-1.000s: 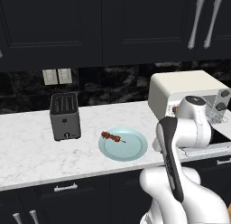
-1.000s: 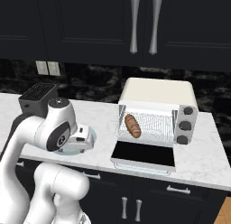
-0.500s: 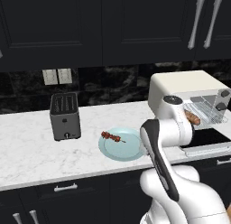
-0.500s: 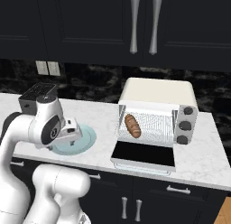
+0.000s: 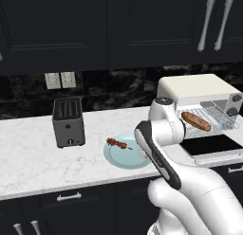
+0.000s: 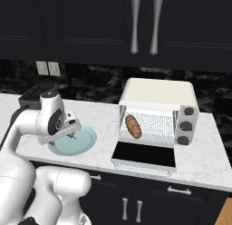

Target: Pick up the kebab skewer and baguette bread, and place them inside the toaster oven. Close the toaster oven door and start by setting the timer.

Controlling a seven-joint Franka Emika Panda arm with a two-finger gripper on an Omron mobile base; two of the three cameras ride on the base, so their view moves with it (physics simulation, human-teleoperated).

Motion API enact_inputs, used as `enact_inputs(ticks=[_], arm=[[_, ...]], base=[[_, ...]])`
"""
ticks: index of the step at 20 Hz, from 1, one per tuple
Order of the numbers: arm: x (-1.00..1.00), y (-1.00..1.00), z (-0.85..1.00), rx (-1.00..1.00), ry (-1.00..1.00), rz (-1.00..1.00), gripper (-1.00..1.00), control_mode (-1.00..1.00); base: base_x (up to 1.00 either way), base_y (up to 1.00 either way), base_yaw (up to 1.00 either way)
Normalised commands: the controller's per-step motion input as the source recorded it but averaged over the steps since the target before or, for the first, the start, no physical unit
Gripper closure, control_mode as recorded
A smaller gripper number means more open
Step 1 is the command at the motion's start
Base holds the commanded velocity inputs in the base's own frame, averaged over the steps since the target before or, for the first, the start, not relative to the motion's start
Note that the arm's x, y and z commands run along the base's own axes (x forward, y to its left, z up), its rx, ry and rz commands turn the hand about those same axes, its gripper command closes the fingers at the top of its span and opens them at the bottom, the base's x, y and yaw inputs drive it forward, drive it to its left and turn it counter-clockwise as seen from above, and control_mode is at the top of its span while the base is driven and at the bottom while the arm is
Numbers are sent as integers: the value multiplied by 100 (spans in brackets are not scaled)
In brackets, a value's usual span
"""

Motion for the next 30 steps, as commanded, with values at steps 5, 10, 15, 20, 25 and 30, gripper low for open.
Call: enact_inputs(ticks=[5, 10, 15, 20, 25, 30], arm=[[46, 0, -18, 0, 11, 12, -100, -100], [34, 0, -25, 0, 11, 7, -100, -100], [39, 16, -27, 0, 9, 4, -100, -100], [34, 14, -22, 0, 3, 3, -100, -100], [45, 28, -32, 0, 0, 1, -100, -100], [25, 7, -26, 0, 0, 1, -100, -100]], base=[[0, 0, 0], [0, 0, 0], [0, 0, 0], [0, 0, 0], [0, 0, 0], [0, 0, 0]])
